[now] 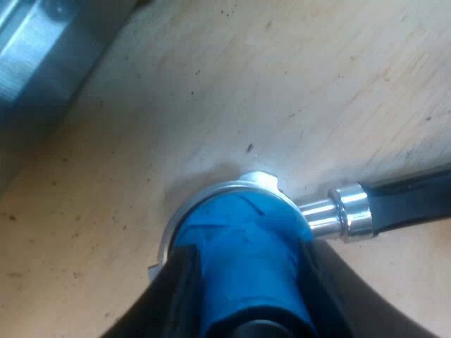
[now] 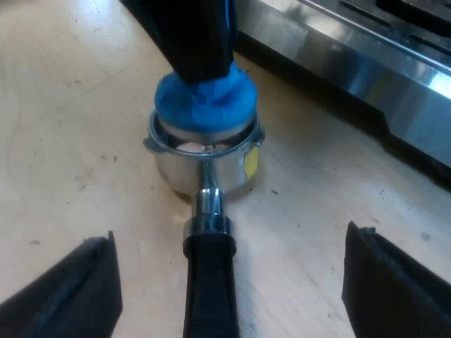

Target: Grind coffee beans and then tamp

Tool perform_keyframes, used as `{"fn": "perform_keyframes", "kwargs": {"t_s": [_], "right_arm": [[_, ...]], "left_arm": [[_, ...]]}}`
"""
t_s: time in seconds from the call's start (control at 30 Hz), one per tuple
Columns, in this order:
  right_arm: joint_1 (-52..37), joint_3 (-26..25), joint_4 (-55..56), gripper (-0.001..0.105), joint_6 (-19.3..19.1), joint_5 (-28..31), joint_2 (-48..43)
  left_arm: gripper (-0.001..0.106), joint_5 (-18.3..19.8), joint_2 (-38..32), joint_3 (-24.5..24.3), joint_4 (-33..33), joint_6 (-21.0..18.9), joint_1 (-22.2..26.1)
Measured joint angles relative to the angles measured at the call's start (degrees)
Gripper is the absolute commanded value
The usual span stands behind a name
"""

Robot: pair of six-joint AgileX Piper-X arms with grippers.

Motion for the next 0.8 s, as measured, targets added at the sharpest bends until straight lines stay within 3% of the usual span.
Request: {"fn": "perform_keyframes", "kwargs": {"t_s": [0.2,0.8], "right_arm": [[0.0,0.0,0.0,0.067,0.0,0.0,0.0],[0.0,0.0,0.0,0.067,0.0,0.0,0.0]], "left_arm": [[0.000,0.0,2.7,0.0,0.0,0.0,0.0],[0.000,-0.2,1.9,2.7,-4.2,-0.1,0.0]]}}
